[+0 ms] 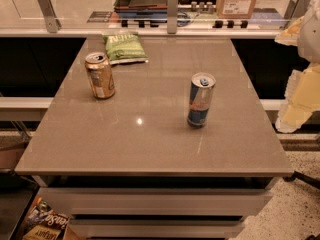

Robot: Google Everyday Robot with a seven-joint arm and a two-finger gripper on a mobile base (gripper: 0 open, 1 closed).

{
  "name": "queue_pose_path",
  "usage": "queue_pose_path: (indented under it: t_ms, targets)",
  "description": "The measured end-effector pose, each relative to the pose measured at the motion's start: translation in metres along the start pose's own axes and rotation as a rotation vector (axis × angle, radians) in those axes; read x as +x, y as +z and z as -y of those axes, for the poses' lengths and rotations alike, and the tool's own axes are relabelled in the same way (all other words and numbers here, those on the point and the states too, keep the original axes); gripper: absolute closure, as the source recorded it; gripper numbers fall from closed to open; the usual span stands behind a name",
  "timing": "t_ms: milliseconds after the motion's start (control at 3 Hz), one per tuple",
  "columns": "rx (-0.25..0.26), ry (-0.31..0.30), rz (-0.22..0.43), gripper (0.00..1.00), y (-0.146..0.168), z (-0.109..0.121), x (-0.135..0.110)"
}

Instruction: Pick redbull can

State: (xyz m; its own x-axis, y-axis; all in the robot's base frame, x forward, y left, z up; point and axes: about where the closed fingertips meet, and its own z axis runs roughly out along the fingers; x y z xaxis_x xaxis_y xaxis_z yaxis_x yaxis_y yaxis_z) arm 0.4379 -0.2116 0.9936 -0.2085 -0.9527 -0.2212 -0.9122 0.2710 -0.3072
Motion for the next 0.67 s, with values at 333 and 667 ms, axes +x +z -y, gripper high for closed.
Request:
queue_pose_path:
  t_ms: [333,667]
  targets:
    - [0.000,0.000,0.000,0.00,0.0000,0.0000,0.0000]
    - [0.006,-0.003,0.089,0.00,0.0044,0.0051,-0.0075]
